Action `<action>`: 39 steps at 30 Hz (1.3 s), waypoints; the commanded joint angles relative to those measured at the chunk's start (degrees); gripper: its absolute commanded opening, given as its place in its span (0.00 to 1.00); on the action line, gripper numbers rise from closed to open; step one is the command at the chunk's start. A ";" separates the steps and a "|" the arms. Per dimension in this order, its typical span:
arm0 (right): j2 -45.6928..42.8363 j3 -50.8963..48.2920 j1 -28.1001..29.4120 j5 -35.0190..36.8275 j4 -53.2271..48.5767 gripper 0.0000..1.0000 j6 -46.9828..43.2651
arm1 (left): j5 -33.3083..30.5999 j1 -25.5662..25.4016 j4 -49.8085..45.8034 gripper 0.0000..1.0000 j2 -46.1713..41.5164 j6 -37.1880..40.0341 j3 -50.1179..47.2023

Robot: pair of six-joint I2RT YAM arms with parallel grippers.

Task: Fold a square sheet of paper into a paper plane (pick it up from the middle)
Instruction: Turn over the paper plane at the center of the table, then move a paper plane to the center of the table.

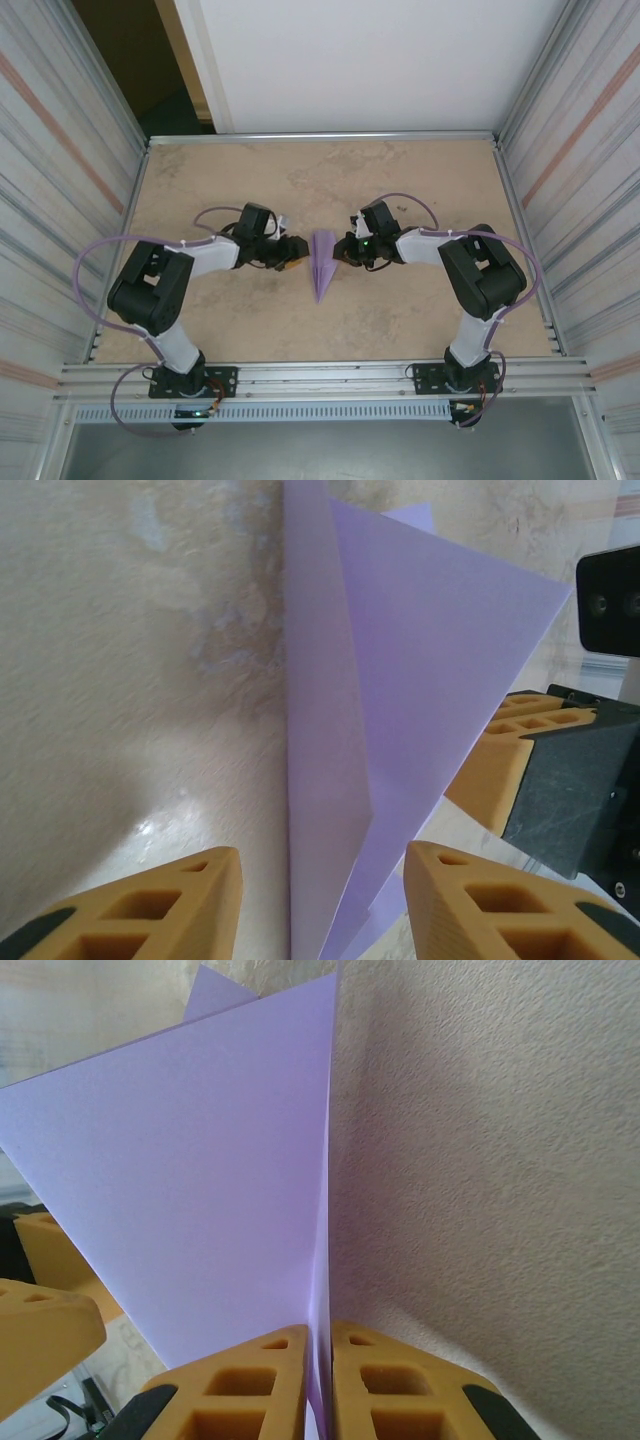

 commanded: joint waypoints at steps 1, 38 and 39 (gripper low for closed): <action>0.60 -0.40 -0.29 -0.57 0.07 0.12 -1.48 | 0.92 -0.81 -2.85 0.45 1.50 1.63 2.41; -0.70 -2.79 -2.20 7.52 -2.18 0.12 2.06 | -14.60 -2.31 0.78 0.00 -1.95 -6.35 -3.96; -0.42 -2.50 -2.13 7.52 -2.40 0.12 2.07 | -14.34 -2.32 1.48 0.00 -1.81 -6.49 -4.19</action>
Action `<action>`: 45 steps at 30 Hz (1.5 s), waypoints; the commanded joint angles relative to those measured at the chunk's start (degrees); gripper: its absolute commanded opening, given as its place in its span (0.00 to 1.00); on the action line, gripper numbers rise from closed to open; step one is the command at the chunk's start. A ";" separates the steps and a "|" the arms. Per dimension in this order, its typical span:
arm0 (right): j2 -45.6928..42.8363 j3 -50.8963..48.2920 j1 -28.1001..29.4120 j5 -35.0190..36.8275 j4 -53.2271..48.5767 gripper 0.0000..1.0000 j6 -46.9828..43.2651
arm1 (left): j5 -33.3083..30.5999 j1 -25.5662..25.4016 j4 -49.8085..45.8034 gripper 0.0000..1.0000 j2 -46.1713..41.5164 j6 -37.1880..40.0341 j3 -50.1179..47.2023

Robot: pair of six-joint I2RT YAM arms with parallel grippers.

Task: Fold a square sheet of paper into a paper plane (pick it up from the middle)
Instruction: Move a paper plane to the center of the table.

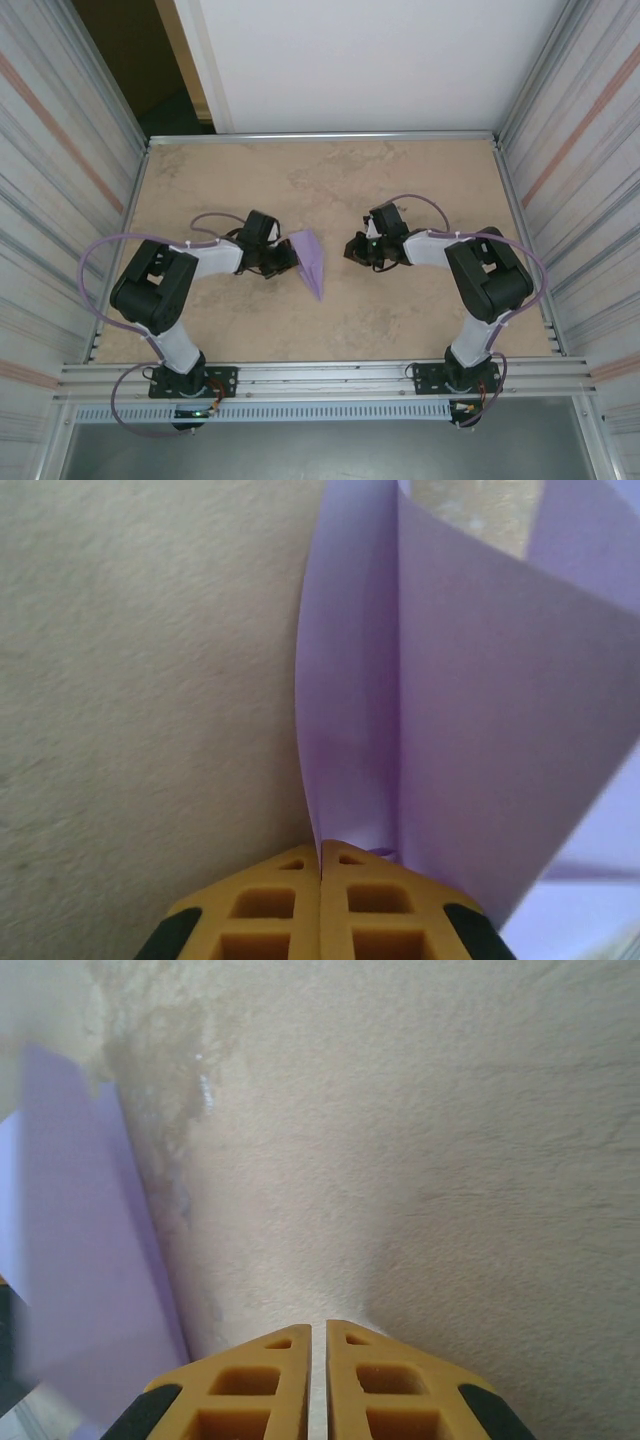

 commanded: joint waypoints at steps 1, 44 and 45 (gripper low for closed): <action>1.38 0.65 0.46 1.34 -2.16 0.12 1.24 | -0.88 -0.53 3.71 0.00 -1.99 -2.50 -1.58; -3.95 3.00 3.23 2.09 -4.93 0.00 -3.20 | 1.72 -0.55 6.21 0.00 -3.56 -1.79 1.06; -3.97 2.46 3.02 2.75 -4.92 0.00 -2.70 | 1.67 -0.54 6.56 0.00 -3.15 -2.03 1.04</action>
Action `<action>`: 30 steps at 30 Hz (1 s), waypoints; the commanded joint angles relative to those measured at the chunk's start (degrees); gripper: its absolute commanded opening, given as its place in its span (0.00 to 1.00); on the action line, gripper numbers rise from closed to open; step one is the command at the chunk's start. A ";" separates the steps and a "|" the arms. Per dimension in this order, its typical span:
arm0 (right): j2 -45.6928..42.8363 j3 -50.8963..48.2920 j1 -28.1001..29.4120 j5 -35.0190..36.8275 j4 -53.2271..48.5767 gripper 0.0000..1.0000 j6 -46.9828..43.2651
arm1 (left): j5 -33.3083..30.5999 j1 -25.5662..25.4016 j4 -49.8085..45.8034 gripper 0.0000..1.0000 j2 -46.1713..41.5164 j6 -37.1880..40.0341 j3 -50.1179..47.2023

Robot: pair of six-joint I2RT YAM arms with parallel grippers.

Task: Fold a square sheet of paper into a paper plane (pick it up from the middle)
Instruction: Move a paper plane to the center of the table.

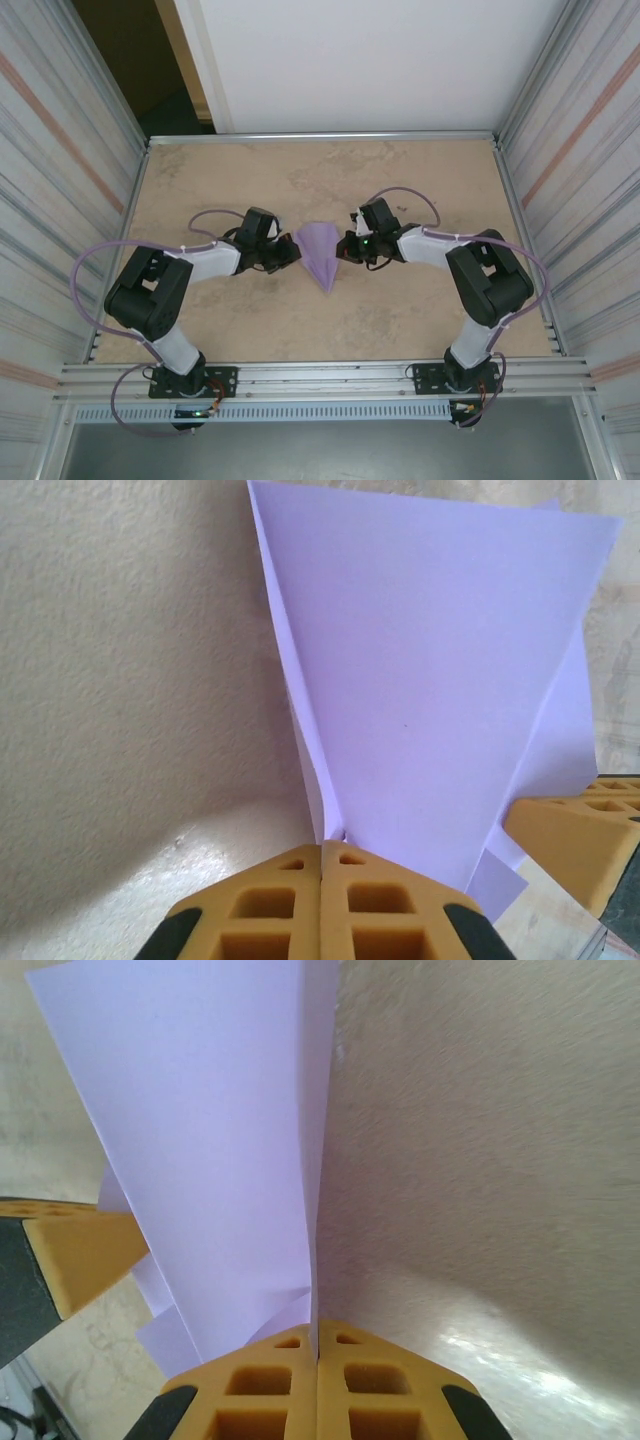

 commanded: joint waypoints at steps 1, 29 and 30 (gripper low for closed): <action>-1.74 -1.83 -0.30 3.81 0.24 0.00 2.51 | 1.05 -0.27 2.40 0.00 -0.06 -1.10 1.17; -0.77 7.95 10.89 13.65 -15.45 0.54 -3.70 | 4.28 -0.53 4.31 0.00 2.73 -0.88 1.26; -0.01 8.65 11.27 13.41 -15.70 0.54 -3.94 | 4.41 -0.52 4.24 0.00 2.77 -0.83 1.25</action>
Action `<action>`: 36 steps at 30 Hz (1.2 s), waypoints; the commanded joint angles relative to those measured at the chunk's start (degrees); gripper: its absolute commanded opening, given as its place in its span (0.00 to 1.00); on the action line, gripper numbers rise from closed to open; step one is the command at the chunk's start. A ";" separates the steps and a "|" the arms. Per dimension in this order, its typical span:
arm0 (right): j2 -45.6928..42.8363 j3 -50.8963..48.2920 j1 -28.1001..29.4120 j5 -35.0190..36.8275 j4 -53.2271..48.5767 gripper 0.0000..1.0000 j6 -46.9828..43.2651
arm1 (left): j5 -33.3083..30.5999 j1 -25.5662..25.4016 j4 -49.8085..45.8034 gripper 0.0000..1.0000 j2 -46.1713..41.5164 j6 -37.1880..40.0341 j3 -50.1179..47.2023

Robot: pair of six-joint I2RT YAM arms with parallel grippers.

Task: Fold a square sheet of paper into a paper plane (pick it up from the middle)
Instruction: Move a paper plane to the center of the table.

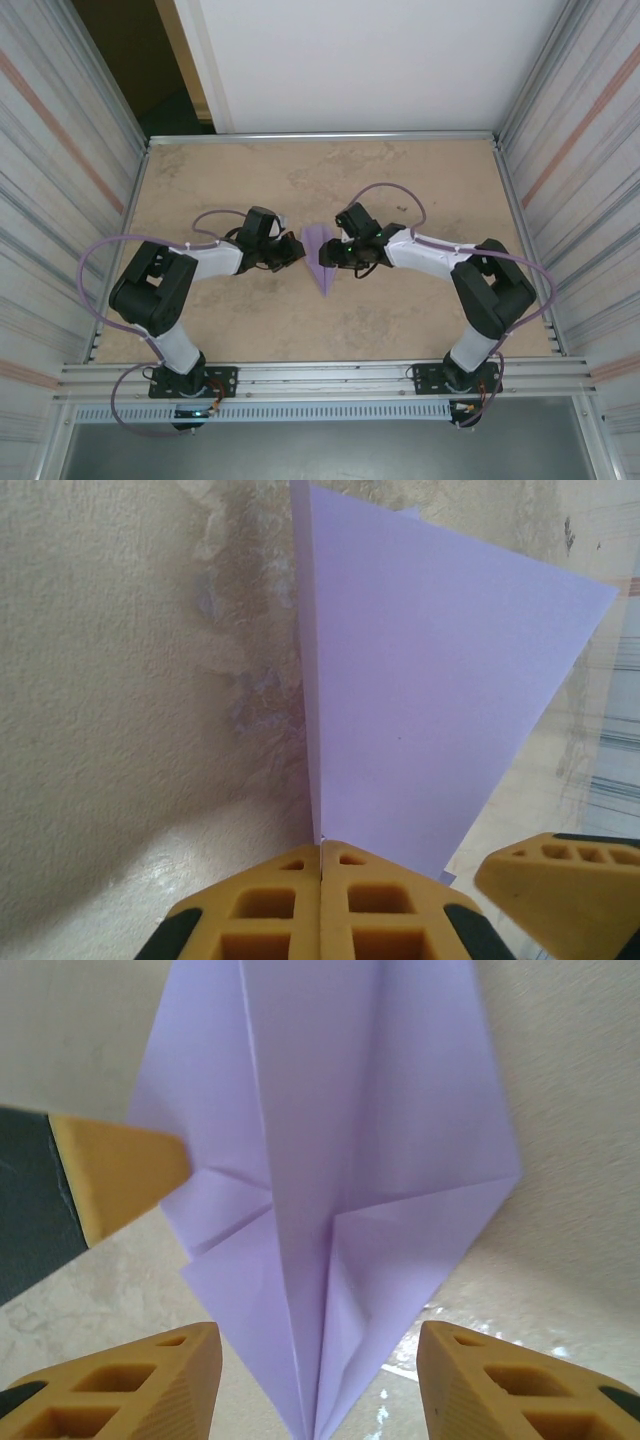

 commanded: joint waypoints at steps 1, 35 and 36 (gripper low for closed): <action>2.76 2.86 1.20 -0.53 -2.64 0.54 -2.21 | 1.34 -0.42 -0.11 0.00 0.69 0.69 1.16; 9.84 11.04 4.83 5.00 -10.04 0.35 -4.73 | 1.77 -0.42 -0.99 0.00 0.32 0.87 1.72; 10.03 11.06 4.92 5.06 -10.03 0.34 -4.49 | 1.79 -0.42 -1.02 0.00 0.28 0.87 1.76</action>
